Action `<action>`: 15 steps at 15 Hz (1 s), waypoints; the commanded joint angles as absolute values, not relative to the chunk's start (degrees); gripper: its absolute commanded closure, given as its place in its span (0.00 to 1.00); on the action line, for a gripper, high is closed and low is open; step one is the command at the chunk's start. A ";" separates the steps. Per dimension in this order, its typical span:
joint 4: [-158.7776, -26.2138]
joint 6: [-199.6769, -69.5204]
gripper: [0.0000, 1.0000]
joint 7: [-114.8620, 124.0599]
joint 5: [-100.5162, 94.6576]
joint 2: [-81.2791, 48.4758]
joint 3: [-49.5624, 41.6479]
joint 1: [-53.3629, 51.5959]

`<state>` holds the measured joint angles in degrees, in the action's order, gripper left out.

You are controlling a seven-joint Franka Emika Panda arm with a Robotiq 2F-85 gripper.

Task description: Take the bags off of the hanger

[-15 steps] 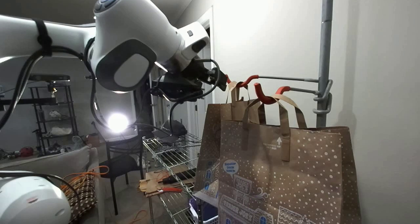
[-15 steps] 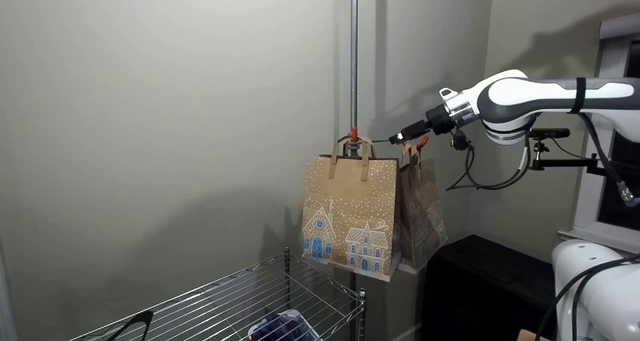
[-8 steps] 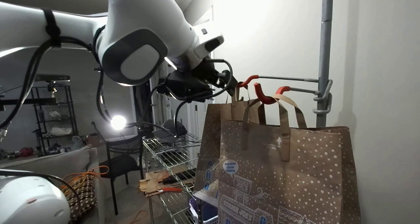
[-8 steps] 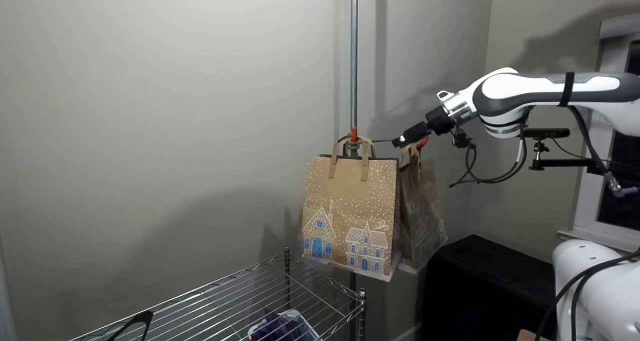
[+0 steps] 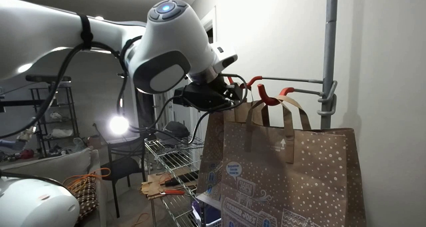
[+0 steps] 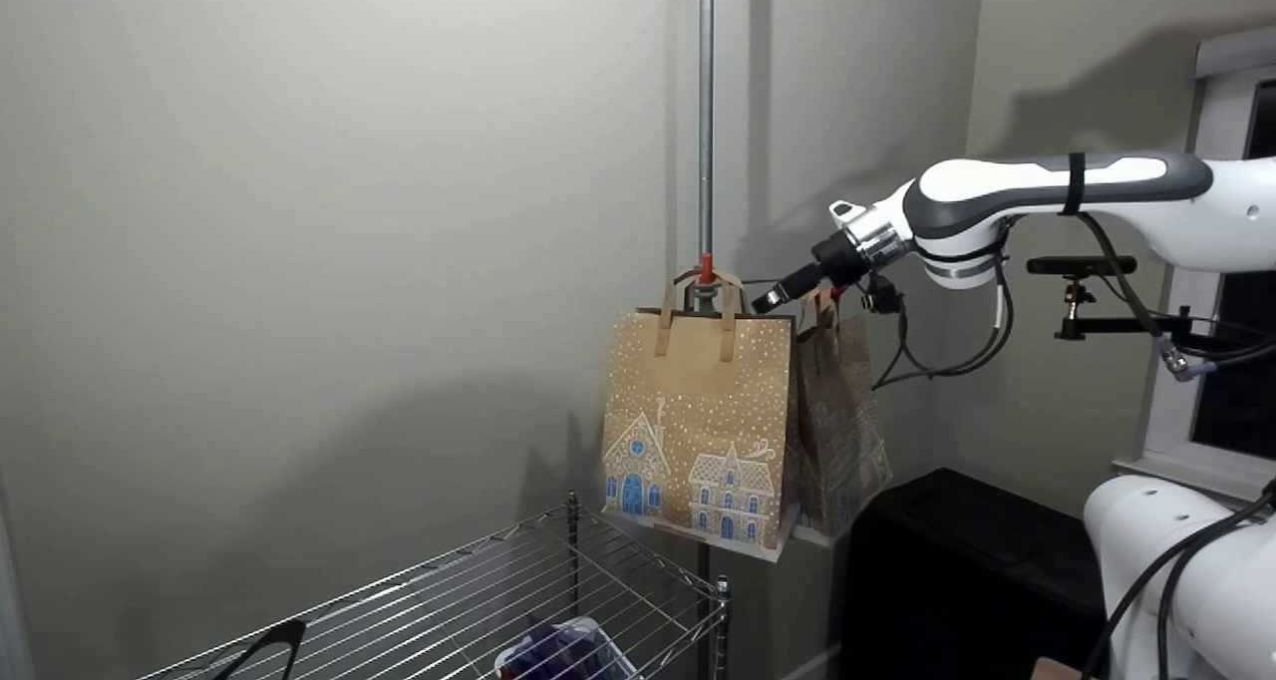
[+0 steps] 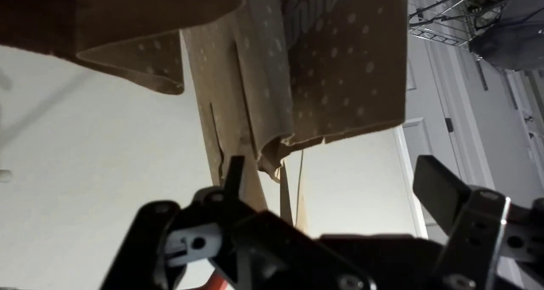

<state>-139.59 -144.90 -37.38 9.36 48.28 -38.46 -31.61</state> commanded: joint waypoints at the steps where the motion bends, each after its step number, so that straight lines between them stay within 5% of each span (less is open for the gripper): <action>1: -139.42 -144.49 0.00 -39.35 12.31 47.08 -37.05 -29.97; 15: -139.37 -155.26 0.00 -38.22 11.19 44.61 -32.25 -27.06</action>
